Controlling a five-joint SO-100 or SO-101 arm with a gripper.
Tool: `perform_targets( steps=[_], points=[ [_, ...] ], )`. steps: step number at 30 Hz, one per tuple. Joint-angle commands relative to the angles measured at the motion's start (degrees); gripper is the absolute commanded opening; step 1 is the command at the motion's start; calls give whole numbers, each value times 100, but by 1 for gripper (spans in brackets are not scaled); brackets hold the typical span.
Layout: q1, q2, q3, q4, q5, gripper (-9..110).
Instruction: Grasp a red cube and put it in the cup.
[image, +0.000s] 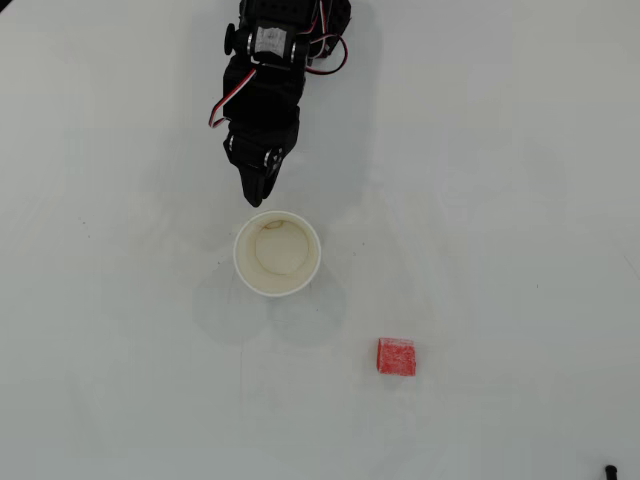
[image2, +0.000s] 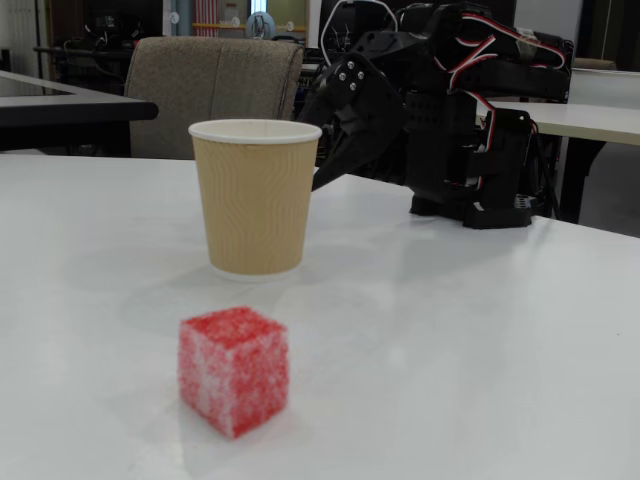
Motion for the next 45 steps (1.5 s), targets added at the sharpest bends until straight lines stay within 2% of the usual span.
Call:
perform_targets(
  steps=[1, 27, 45],
  points=[
    [44, 79, 413, 18, 44, 4],
    [-123, 79, 413, 26, 0, 4],
    [-2593, 88, 413, -44, -35, 4]
  ],
)
